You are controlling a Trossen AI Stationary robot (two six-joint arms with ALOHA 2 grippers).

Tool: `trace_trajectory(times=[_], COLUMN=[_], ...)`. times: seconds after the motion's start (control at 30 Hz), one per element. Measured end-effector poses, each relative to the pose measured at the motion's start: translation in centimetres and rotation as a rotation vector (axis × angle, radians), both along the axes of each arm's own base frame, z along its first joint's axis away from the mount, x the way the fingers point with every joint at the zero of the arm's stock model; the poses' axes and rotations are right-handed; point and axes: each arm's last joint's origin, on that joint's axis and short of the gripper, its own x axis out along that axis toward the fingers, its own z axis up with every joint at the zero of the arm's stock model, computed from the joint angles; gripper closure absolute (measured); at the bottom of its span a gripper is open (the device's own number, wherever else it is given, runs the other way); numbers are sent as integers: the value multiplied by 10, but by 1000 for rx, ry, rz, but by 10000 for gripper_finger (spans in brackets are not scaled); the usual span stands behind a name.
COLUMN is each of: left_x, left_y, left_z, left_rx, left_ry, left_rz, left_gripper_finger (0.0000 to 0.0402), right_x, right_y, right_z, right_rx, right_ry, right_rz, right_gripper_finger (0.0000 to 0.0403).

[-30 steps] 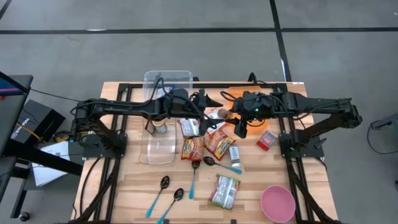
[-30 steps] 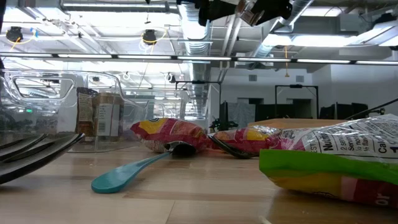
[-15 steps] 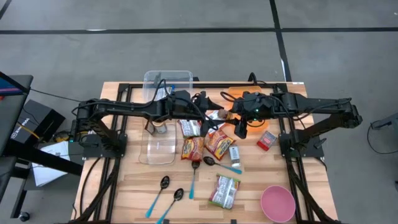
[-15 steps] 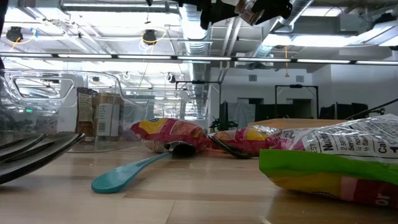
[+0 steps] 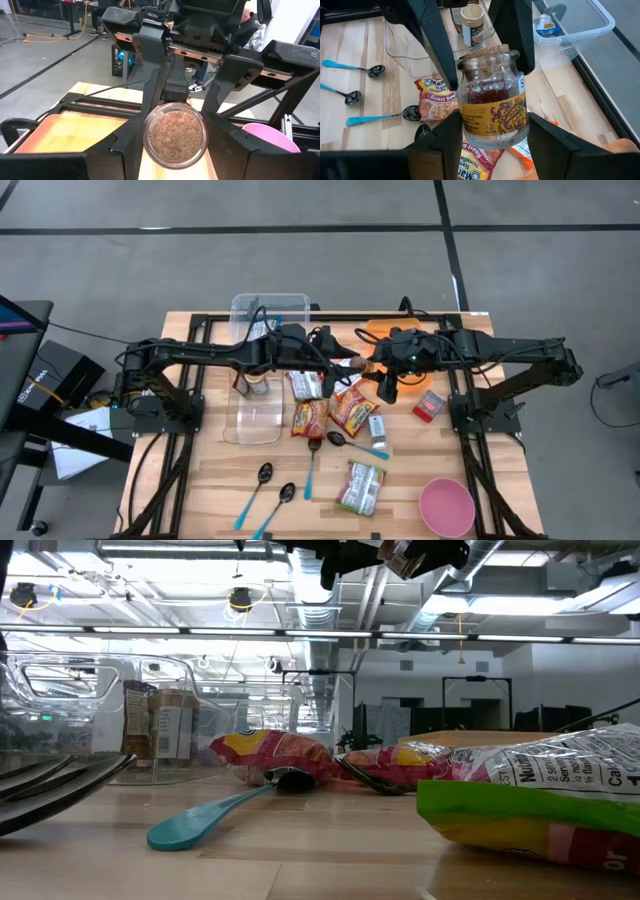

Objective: Pick & Place Food Item
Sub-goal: Put the brown seasoning bottle into the transparent bin

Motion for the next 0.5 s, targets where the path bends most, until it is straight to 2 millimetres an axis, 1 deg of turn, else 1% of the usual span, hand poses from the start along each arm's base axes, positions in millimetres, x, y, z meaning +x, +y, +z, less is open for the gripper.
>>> trace_trajectory(times=[0.1, 0.33, 0.5], left_x=[0, 0, -2], left_y=[0, 0, 3], left_z=[0, 0, -4], left_rx=[0, -5, 8], left_ry=[0, 7, 50], left_rz=[-2, -15, -11], left_gripper_finger=[230, 230, 230], right_x=[0, 3, 2], right_y=[0, 0, 0], right_z=[0, 4, 4], right_rx=[0, 1, 2], right_ry=[-5, -56, -50], right_rz=[0, 1, -4], right_gripper_finger=[215, 148, 134])
